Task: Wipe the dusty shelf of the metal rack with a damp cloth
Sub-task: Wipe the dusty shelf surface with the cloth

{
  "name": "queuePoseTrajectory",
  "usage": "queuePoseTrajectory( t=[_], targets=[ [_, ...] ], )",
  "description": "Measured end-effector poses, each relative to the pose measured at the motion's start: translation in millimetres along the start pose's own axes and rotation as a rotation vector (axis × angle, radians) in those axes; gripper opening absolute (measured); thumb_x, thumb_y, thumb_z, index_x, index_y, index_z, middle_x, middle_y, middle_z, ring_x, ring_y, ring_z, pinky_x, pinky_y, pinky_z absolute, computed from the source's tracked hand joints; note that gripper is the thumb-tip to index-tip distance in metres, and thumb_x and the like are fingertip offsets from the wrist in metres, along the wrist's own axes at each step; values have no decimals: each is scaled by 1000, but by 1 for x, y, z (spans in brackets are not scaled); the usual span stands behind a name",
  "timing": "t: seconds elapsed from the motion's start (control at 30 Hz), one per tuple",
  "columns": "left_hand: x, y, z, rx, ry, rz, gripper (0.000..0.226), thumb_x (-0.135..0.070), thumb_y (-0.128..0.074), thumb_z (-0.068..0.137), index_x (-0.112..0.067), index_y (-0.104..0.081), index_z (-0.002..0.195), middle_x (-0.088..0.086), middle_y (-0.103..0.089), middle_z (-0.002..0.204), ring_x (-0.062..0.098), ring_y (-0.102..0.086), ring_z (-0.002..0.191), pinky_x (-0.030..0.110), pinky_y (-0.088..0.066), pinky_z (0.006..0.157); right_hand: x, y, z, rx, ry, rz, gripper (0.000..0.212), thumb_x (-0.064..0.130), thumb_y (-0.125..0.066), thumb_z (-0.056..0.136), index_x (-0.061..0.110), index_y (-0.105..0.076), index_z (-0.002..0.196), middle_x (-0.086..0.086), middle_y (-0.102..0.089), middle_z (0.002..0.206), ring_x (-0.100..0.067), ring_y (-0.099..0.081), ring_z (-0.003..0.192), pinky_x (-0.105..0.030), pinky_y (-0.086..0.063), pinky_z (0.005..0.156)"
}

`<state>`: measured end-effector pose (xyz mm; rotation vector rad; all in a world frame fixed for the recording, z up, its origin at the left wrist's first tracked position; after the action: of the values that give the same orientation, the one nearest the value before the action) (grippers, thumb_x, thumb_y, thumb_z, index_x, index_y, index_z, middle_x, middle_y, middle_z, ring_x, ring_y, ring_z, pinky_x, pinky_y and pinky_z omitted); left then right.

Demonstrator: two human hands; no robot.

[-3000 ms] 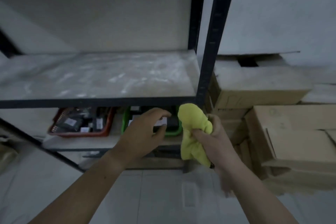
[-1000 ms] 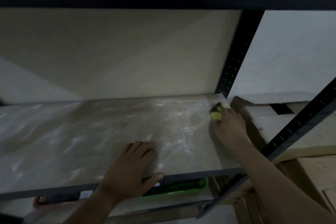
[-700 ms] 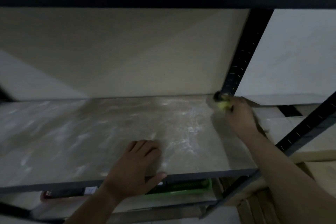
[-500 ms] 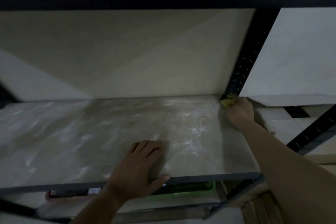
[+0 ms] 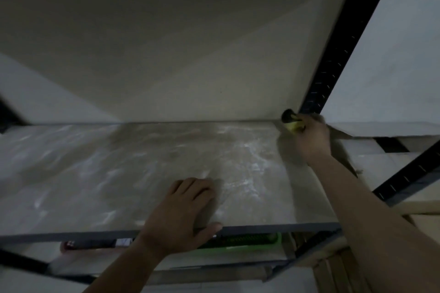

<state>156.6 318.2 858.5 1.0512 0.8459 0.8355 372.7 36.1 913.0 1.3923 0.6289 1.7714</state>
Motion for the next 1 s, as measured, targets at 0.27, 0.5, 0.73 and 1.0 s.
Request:
queuePoseTrajectory(
  t=[0.27,0.5,0.73,1.0],
  targets=[
    [1,-1,0,-7,-9,15,56,-70,-52,95,-22,-62,120,-3,-55,128,21,-53,118,32,-36,101,21,-35,-31,159,127,-320,37,14,-48,90,16,-58,126,-14,-60,120,-34,-57,107,-39,-45,91],
    [0,1,0,-15,-3,-10,55,-71,-51,95,-23,-63,120,-5,-55,128,19,-54,117,35,-41,99,33,-1,-42,121,191,33,33,10,-63,83,18,-68,114,6,-64,99,-13,-61,80,-11,-42,70],
    [-2,2,3,-6,-5,1,57,-71,-54,93,-21,-65,120,-3,-58,130,21,-56,115,37,-44,99,-33,-17,21,50,-148,-283,45,14,-46,91,16,-52,136,-15,-51,133,-40,-49,114,-45,-43,94],
    [-3,1,4,-13,-32,28,56,-69,-55,94,-20,-66,118,-1,-59,129,22,-55,114,35,-41,98,29,-48,-8,200,205,-385,36,19,-40,81,17,-67,105,-10,-65,111,-31,-60,96,-38,-47,88]
  ],
)
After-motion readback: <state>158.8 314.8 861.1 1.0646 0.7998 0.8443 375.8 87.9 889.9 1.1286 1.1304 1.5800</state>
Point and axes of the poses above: each hand's wrist, its own z-axis towards the middle knuckle, its own y-axis out of the back of the hand, x = y × z, the point moved 6 cm from there along z, towards the middle knuckle
